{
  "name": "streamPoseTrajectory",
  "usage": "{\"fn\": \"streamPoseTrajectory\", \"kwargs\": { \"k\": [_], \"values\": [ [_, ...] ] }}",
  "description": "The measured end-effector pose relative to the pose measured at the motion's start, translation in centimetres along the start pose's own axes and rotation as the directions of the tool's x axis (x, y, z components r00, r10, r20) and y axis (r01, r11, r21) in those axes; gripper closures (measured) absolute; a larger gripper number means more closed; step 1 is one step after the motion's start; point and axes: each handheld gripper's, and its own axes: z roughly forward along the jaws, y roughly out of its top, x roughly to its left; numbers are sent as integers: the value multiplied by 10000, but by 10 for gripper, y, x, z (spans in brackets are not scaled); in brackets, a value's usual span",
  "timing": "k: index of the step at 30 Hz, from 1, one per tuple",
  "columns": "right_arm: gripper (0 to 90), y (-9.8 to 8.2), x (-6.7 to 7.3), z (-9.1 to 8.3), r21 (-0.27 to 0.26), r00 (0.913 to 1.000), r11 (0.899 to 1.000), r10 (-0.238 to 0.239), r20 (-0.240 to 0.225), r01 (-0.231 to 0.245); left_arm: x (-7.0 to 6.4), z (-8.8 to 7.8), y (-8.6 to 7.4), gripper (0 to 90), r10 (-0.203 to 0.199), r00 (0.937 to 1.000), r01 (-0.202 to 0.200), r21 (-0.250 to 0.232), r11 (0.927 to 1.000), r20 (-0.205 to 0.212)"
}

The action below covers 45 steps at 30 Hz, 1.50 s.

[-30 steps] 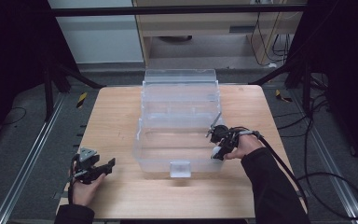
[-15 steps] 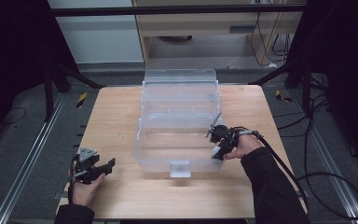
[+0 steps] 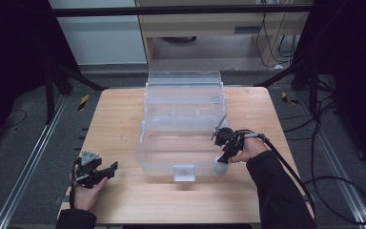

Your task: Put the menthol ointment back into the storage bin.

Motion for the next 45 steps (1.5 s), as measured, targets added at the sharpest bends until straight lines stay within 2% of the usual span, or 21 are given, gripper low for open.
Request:
{"fn": "streamPoseTrajectory", "kwargs": {
  "k": [5, 12, 15, 17, 19, 21, 23, 24, 25, 26, 28, 30, 32, 33, 35, 37, 39, 41, 42, 43, 45],
  "values": [
    [456, -4, 1, -10, -540, 9997, 9984, 169, 201, -158, 0, 0, 0, 305, -26, 10000, 26, -17, 10000, -13],
    [382, -18, 1, -37, -1717, 9932, 9833, 762, 876, -603, 0, 0, 0, 304, -20, 10000, 20, -8, 10000, 2],
    [358, -29, 2, -48, -2273, 9887, 9698, 1133, 984, -885, 0, -1, 0, 304, -37, 10000, 37, -12, 10000, 1],
    [337, -36, 3, -53, -2724, 9836, 9561, 1429, 1101, -1084, 0, 0, 0, 304, -42, 10000, 42, -12, 10000, -3],
    [301, -44, 3, -56, -3289, 9754, 9341, 1866, 1170, -1392, 0, -1, 0, 305, -30, 10000, 30, -18, 10000, -10],
    [260, -53, 3, -58, -3951, 9647, 9016, 2380, 1130, -1761, 0, -1, 0, 304, -43, 10000, 43, -28, 10000, -15],
    [264, -64, 3, -59, -4508, 9507, 8666, 2907, 1078, -2139, 0, -1, 0, 304, -54, 10000, 54, -33, 10000, -15],
    [258, -68, 3, -59, -4713, 9449, 8533, 3080, 1108, -2229, 0, -1, 0, 304, -62, 10000, 62, -40, 10000, -26],
    [254, -75, 3, -59, -4999, 9346, 8309, 3393, 1069, -2445, 0, -1, 0, 304, -73, 10000, 73, -42, 10000, -18],
    [253, -79, 2, -58, -5135, 9291, 8201, 3537, 1081, -2525, 0, -1, 0, 304, -76, 10000, 76, -45, 10000, -27],
    [255, -93, 3, -54, -5527, 9122, 7876, 3941, 1120, -2724, 0, -1, 0, 304, -77, 10000, 77, -51, 10000, -27],
    [255, -105, 4, -47, -5751, 8984, 7628, 4267, 1041, -2957, 0, -1, -1, 304, -74, 10000, 74, -55, 10000, -30],
    [258, -116, 4, -37, -5910, 8912, 7455, 4436, 951, -3080, 0, -1, -1, 305, -75, 10000, 75, -73, 9999, -27],
    [261, -122, 4, -32, -6010, 8836, 7319, 4599, 879, -3212, 0, -1, -1, 305, -74, 10000, 74, -85, 9999, -37],
    [267, -136, 3, -20, -6285, 8643, 6954, 4979, 717, -3485, 0, -1, 0, 307, -84, 10000, 84, -99, 9999, -37],
    [256, -144, 0, -13, -6219, 8520, 6886, 5196, 644, -3729, 1, -1, -1, 310, -89, 9999, 89, -96, 9999, -54],
    [233, -156, -2, 1, -6375, 8349, 6701, 5453, 752, -3803, 1, -2, -1, 313, -123, 9999, 122, -113, 9999, -79],
    [220, -159, -3, 4, -6335, 8319, 6706, 5498, 752, -3859, 2, -1, -2, 314, -157, 9998, 156, -119, 9998, -88],
    [205, -162, -5, 9, -6272, 8255, 6704, 5593, 758, -3965, 2, -1, -2, 315, -170, 9998, 169, -113, 9998, -99],
    [204, -165, -6, 13, -6209, 8228, 6755, 5620, 844, -3977, 3, 0, -2, 316, -178, 9998, 177, -122, 9998, -114],
    [195, -168, -7, 18, -6225, 8141, 6631, 5764, 703, -4157, 4, 0, -3, 318, -202, 9997, 200, -138, 9997, -133]
  ]
}}
